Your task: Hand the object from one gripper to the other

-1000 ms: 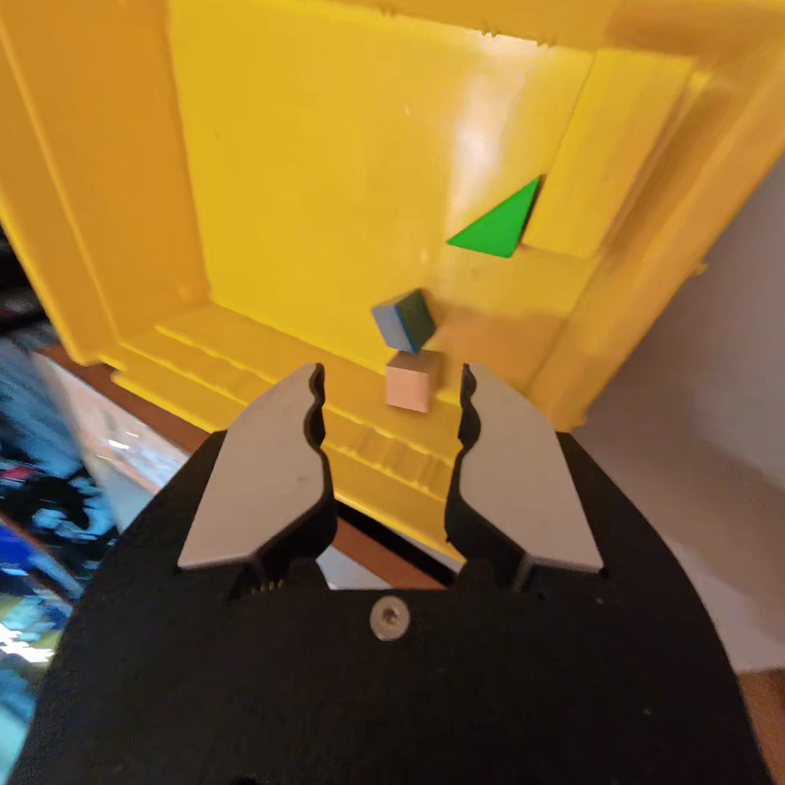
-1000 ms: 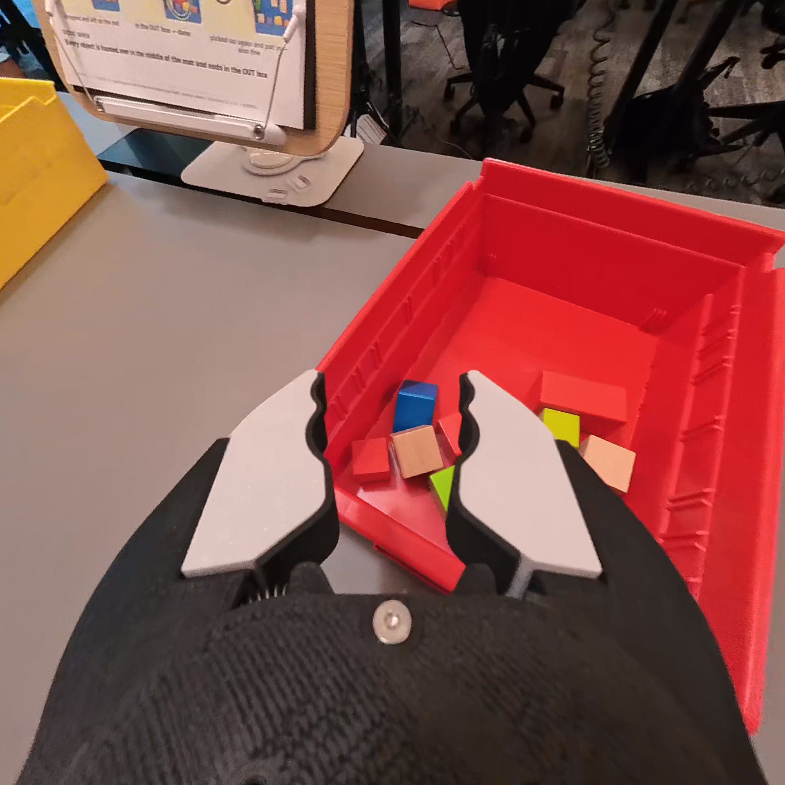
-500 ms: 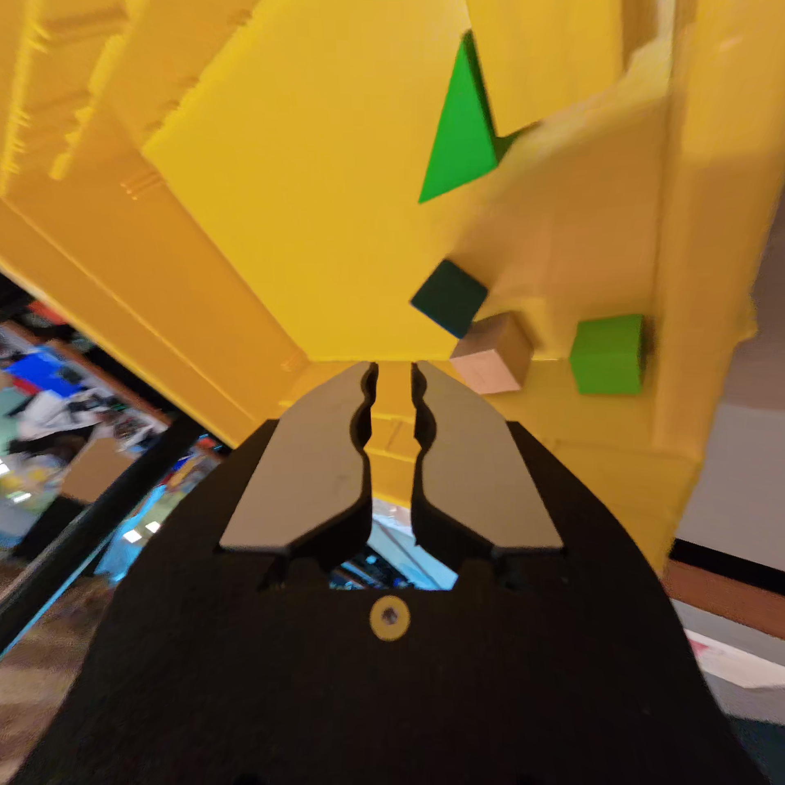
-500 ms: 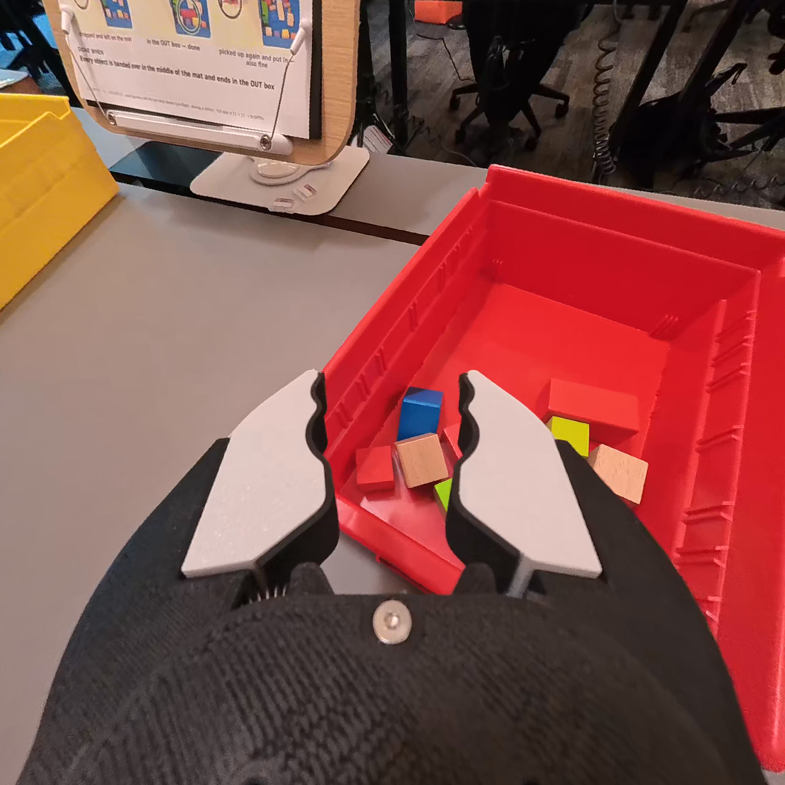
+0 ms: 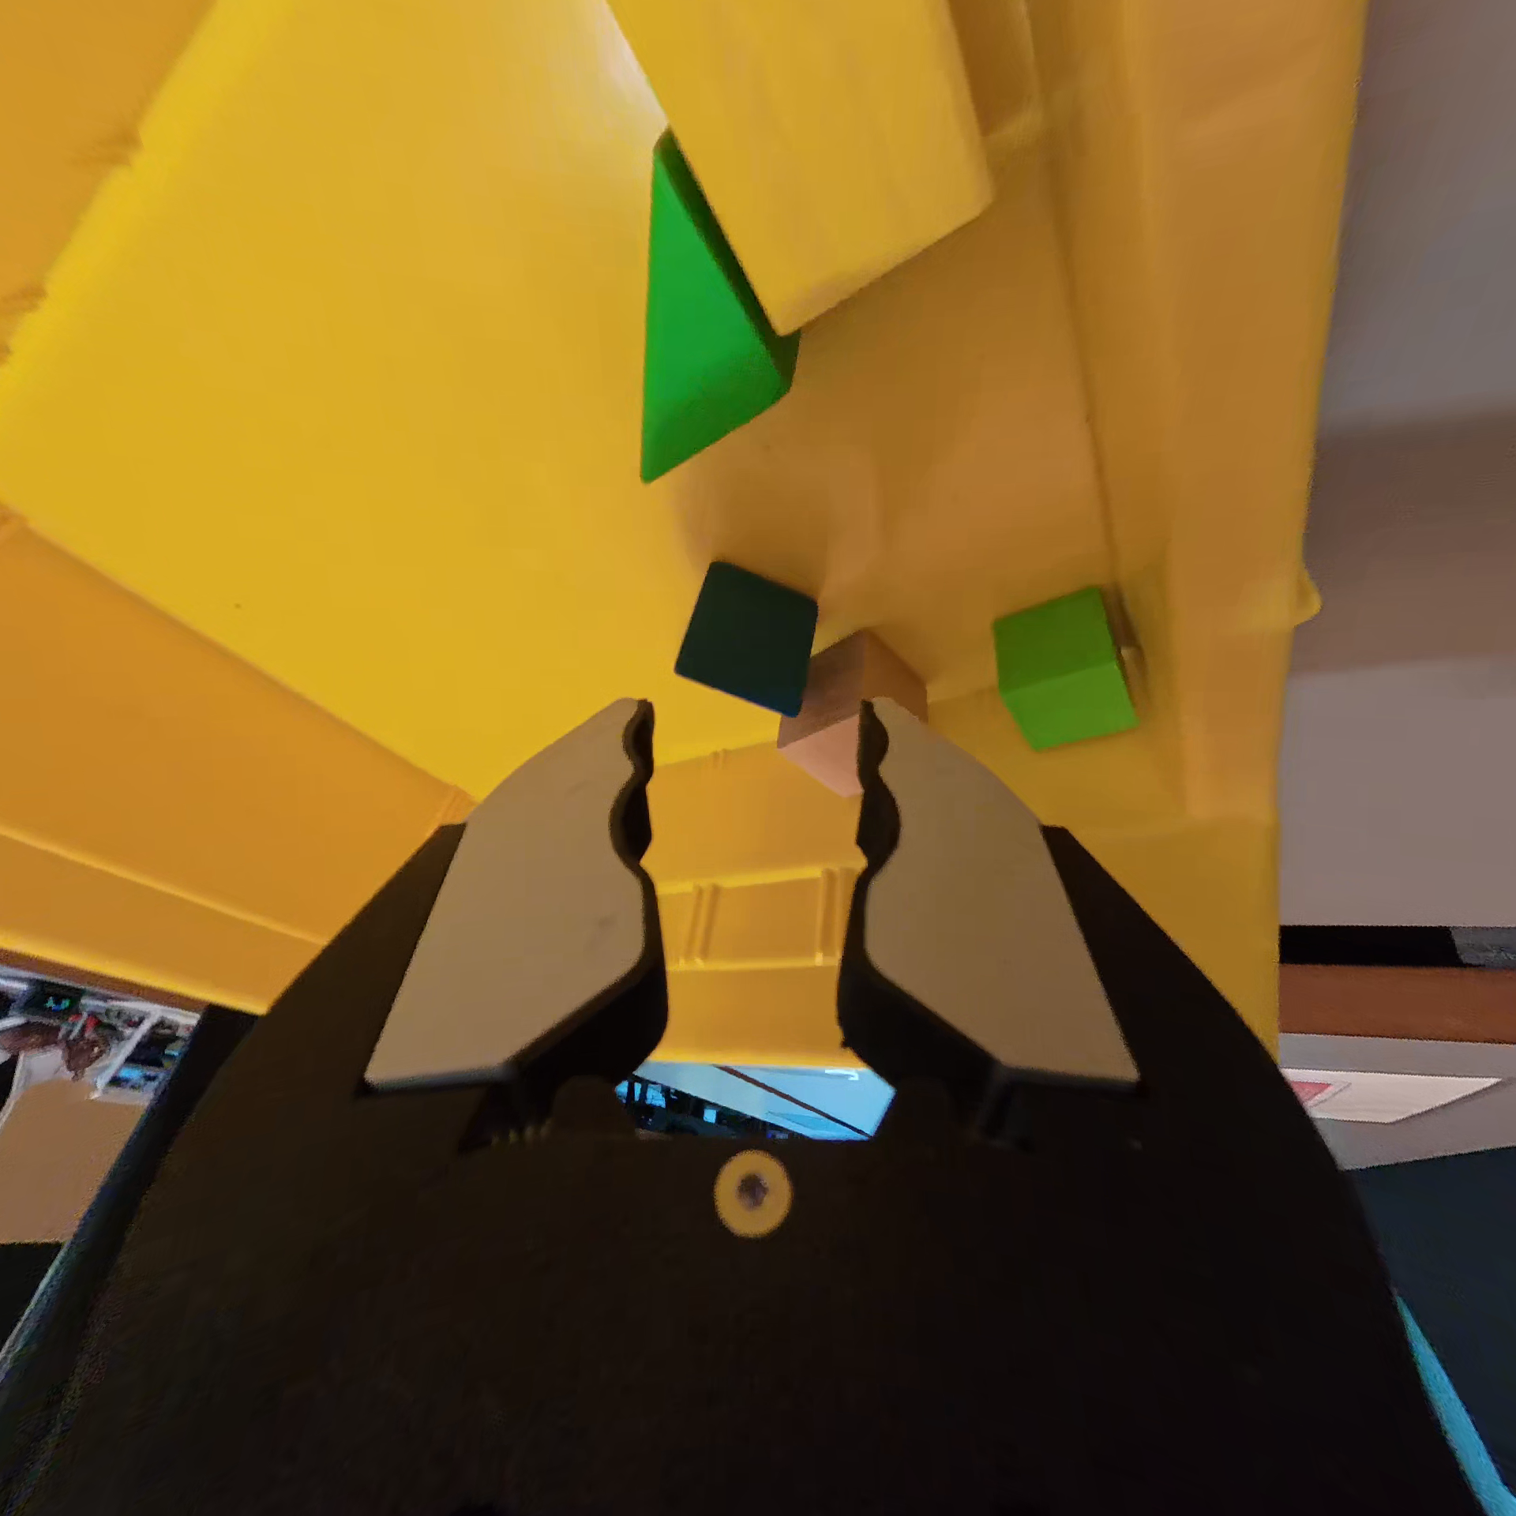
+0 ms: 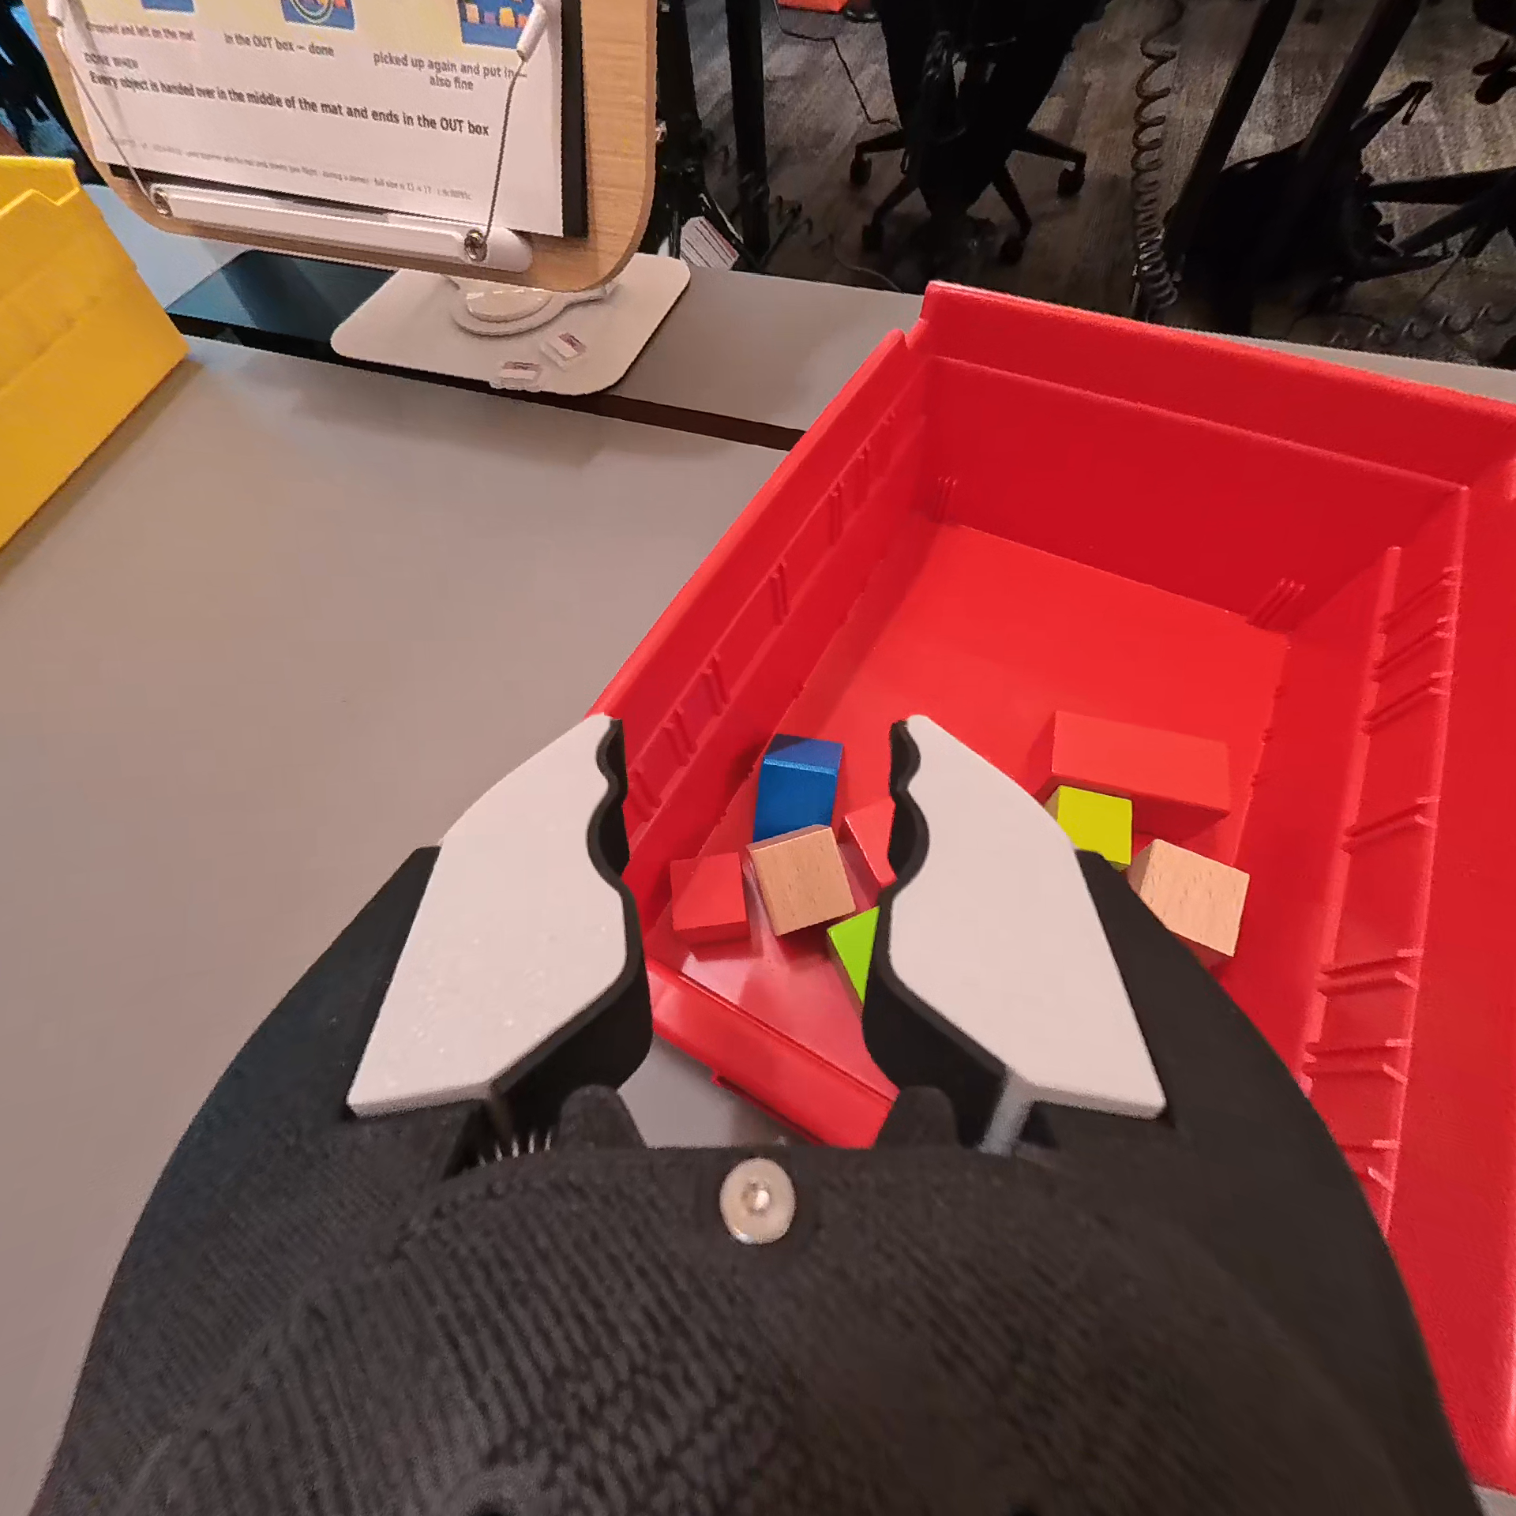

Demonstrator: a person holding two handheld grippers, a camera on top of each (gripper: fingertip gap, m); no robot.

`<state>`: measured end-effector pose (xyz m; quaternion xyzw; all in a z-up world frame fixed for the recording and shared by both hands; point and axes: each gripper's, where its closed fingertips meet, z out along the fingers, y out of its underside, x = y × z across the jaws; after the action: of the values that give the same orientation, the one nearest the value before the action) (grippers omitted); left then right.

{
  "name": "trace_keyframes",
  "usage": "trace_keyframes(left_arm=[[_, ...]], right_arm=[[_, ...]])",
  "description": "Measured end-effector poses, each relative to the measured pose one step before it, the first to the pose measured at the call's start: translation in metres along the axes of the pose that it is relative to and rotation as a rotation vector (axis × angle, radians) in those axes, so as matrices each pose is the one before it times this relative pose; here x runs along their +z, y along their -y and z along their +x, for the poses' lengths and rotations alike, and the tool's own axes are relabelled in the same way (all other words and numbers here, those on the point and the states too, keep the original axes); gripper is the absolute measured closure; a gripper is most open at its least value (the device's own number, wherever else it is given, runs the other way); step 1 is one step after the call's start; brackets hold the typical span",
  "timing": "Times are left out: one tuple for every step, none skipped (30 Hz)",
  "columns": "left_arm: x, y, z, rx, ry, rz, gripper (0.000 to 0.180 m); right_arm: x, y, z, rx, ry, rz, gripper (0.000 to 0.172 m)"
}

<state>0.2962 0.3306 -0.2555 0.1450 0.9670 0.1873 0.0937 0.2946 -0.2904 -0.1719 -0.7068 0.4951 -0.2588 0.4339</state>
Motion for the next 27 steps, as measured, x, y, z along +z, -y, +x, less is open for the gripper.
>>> trace_keyframes(left_arm=[[0.00156,0.00213,0.00083,0.0104,-0.0061,0.0057,0.131],[0.00161,0.00234,0.00176,0.0095,-0.0114,0.0069,0.131],[0.00163,0.00130,0.00139,0.0095,-0.0085,0.0000,0.131],[0.00188,-0.00004,0.00005,0.0108,-0.0003,-0.0080,0.131],[0.00184,-0.00104,-0.00022,0.0095,-0.0009,-0.0119,0.131],[0.00207,-0.00164,0.00028,0.0085,-0.0067,-0.0133,0.131],[0.00213,-0.00178,0.00010,0.0082,-0.0054,-0.0118,0.132],[0.00210,-0.00119,-0.00027,0.0057,-0.0032,-0.0061,0.132],[0.00185,0.00004,-0.00022,0.0015,-0.0049,0.0012,0.132],[0.00126,0.00076,-0.00007,0.0001,-0.0058,0.0043,0.132],[0.00083,0.00158,-0.00083,-0.0007,-0.0008,0.0082,0.135],[0.00013,0.00224,-0.00108,-0.0020,0.0014,0.0110,0.139],[-0.00017,0.00106,-0.00119,0.0017,0.0028,0.0038,0.146],[0.00001,-0.00085,-0.00093,0.0078,0.0017,-0.0080,0.147],[0.00055,-0.00207,-0.00033,0.0048,-0.0012,-0.0181,0.147],[0.00063,-0.00216,0.00018,-0.0050,-0.0052,-0.0190,0.147],[-0.00009,-0.00056,0.00090,-0.0121,-0.0094,-0.0064,0.147],[-0.00115,0.00158,0.00128,-0.0200,-0.0108,0.0100,0.147],[-0.00234,0.00237,0.00003,-0.0315,-0.0025,0.0177,0.147],[-0.00383,0.00244,-0.00127,-0.0396,0.0068,0.0235,0.147],[-0.00557,0.00245,-0.00290,-0.0471,0.0184,0.0310,0.147],[-0.00694,0.00171,-0.00496,-0.0575,0.0307,0.0346,0.147],[-0.00878,0.00188,-0.00570,-0.0676,0.0331,0.0428,0.147],[-0.01093,0.00371,-0.00587,-0.0795,0.0328,0.0601,0.147],[-0.01320,0.00642,-0.00583,-0.0933,0.0321,0.0817,0.147],[-0.01466,0.01020,-0.00418,-0.1003,0.0216,0.1054,0.147],[-0.01568,0.01344,-0.00211,-0.0976,0.0140,0.1199,0.147]], right_arm=[[0.00003,-0.00064,0.00068,0.0002,-0.0018,-0.0026,0.109],[0.00014,-0.00056,0.00104,0.0002,-0.0037,-0.0012,0.109],[0.00011,-0.00045,0.00102,0.0019,-0.0028,-0.0011,0.109],[0.00013,-0.00029,0.00056,0.0022,-0.0002,-0.0007,0.109],[0.00012,-0.00016,0.00047,0.0017,-0.0005,0.0009,0.109],[0.00036,-0.00031,0.00052,0.0015,-0.0008,0.0002,0.109],[0.00063,-0.00074,0.00030,0.0016,0.0003,-0.0024,0.109],[0.00065,-0.00090,-0.00013,0.0005,0.0014,-0.0040,0.109],[0.00064,-0.00075,-0.00010,-0.0009,0.0002,-0.0034,0.109],[0.00049,-0.00054,-0.00025,-0.0017,0.0004,-0.0025,0.109],[0.00038,-0.00028,-0.00019,-0.0010,0.0009,-0.0016,0.109],[0.00022,-0.00003,-0.00027,-0.0005,0.0005,-0.0002,0.109],[0.00007,0.00003,-0.00017,0.0001,-0.0002,0.0000,0.109],[-0.00008,0.00008,-0.00004,-0.0007,-0.0004,0.0002,0.109],[-0.00003,0.00009,0.00011,-0.0012,-0.0015,0.0013,0.109],[0.00007,0.00005,0.00030,0.0000,-0.0008,0.0013,0.109],[0.00035,-0.00040,0.00009,0.0024,0.0012,-0.0006,0.109],[0.00039,-0.00068,-0.00007,0.0039,0.0022,-0.0028,0.109],[0.00025,-0.00014,-0.00032,0.0006,0.0021,-0.0006,0.109],[0.00005,0.00021,-0.00037,-0.0006,0.0007,0.0010,0.109],[-0.00033,0.00062,-0.00097,-0.0008,0.0024,0.0007,0.109],[-0.00054,0.00137,-0.00179,-0.0035,0.0044,0.0034,0.109],[-0.00079,0.00195,-0.00187,-0.0043,0.0034,0.0065,0.109],[-0.00073,0.00242,-0.00268,-0.0040,0.0054,0.0079,0.109],[-0.00041,0.00280,-0.00374,-0.0047,0.0107,0.0091,0.109],[-0.00005,0.00289,-0.00495,-0.0051,0.0143,0.0098,0.110],[0.00037,0.00373,-0.00624,-0.0067,0.0189,0.0136,0.110]])
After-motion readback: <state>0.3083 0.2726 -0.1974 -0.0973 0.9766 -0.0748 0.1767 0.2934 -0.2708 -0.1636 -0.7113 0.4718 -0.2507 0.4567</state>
